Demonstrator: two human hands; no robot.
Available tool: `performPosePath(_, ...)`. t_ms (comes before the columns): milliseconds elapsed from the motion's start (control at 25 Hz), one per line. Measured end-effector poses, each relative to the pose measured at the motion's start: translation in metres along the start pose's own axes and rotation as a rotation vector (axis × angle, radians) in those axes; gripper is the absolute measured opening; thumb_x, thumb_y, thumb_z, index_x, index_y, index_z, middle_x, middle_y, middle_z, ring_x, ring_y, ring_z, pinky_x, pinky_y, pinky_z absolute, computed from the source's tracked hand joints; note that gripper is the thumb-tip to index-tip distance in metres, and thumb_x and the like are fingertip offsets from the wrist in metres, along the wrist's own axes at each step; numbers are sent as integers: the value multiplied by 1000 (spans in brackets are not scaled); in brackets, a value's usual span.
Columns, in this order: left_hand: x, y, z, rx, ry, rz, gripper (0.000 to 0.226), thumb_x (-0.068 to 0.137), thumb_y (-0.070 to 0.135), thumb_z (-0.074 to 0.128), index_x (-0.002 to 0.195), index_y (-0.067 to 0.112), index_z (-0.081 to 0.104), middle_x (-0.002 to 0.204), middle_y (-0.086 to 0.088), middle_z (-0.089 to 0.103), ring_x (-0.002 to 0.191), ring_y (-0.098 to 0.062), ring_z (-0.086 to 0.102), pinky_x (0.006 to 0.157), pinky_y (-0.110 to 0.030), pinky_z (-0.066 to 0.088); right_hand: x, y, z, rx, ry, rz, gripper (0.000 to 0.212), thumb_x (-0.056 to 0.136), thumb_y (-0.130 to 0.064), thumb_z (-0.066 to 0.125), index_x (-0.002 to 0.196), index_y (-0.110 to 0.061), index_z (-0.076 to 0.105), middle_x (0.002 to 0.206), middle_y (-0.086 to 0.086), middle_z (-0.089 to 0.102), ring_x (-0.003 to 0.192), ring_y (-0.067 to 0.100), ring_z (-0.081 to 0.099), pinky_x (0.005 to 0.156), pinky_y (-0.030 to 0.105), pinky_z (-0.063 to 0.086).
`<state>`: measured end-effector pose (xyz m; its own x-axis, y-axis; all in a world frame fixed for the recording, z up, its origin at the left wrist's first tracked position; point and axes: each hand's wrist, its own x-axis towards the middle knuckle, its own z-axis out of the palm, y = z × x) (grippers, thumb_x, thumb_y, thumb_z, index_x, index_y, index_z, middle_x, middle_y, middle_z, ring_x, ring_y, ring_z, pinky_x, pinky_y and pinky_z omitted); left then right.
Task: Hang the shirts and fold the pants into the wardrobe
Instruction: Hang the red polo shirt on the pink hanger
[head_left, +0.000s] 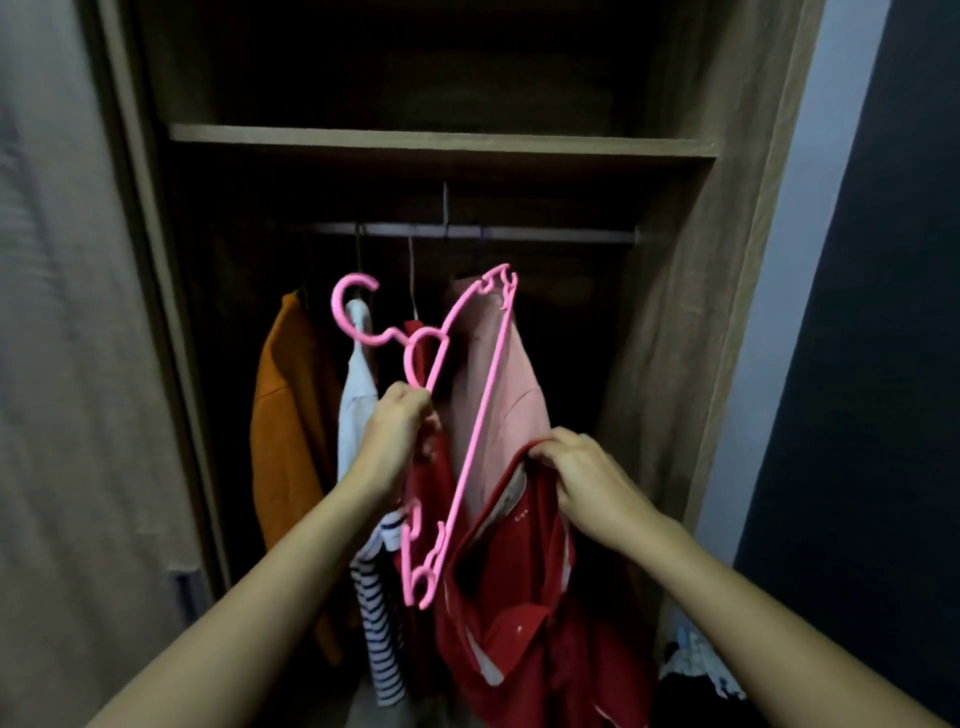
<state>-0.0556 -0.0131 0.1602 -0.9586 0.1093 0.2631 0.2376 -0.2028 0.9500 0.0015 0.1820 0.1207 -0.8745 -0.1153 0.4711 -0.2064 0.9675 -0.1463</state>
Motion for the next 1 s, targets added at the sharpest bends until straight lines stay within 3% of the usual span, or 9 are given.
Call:
performPosePath(160,-11,-8,-71,457,38,122,24,94,37,49,85,18,60,49,6,44,43,-13,38,45,-25,33,3,-32,2,17,6,-22,52,73,6,46,120,-13,59,124,2,56,113,25,53,97,37,45)
performPosePath(360,-50,1,-147,352,-79,59,21,95,19,51,85,13,69,49,3,52,36,-5,31,35,-14,22,7,-60,10,77,-172,-14,67,66,5,52,130,-16,50,140,-5,42,128,18,40,106,31,37)
performPosePath(480,-77,9,-207,301,-173,-29,21,78,30,68,80,10,74,49,-2,48,37,-6,26,38,-13,16,13,-76,25,221,-168,60,63,67,9,48,126,-13,55,137,-3,46,126,20,46,106,33,38)
performPosePath(600,-102,18,-251,372,-222,-71,29,71,31,66,79,4,72,49,-6,48,36,-6,28,37,-12,17,22,-98,36,290,-138,63,58,68,8,50,122,-10,58,135,1,49,125,23,47,105,40,38)
performPosePath(760,-117,25,-252,673,-267,7,23,87,22,65,71,6,68,45,3,51,35,-2,34,37,-14,25,39,-160,37,301,-163,-104,54,68,5,52,120,-8,60,133,6,51,126,24,47,103,44,40)
performPosePath(840,-117,19,-240,753,-239,110,37,90,30,62,59,10,61,43,6,48,38,0,36,42,-14,28,47,-199,29,322,-173,-235,55,66,5,49,120,-1,59,132,11,51,126,25,46,105,42,38)
performPosePath(920,-118,7,-233,790,-132,232,41,79,49,59,57,14,60,47,6,48,45,0,38,47,-20,31,52,-237,17,386,-145,-338,61,60,-5,43,118,4,58,130,15,51,125,26,47,106,37,38)
performPosePath(1000,-121,-5,-231,708,15,302,32,74,51,57,60,24,63,47,9,53,48,1,41,50,-21,34,58,-258,1,406,-125,-437,61,63,-14,41,119,2,57,130,14,50,124,23,47,107,31,35)
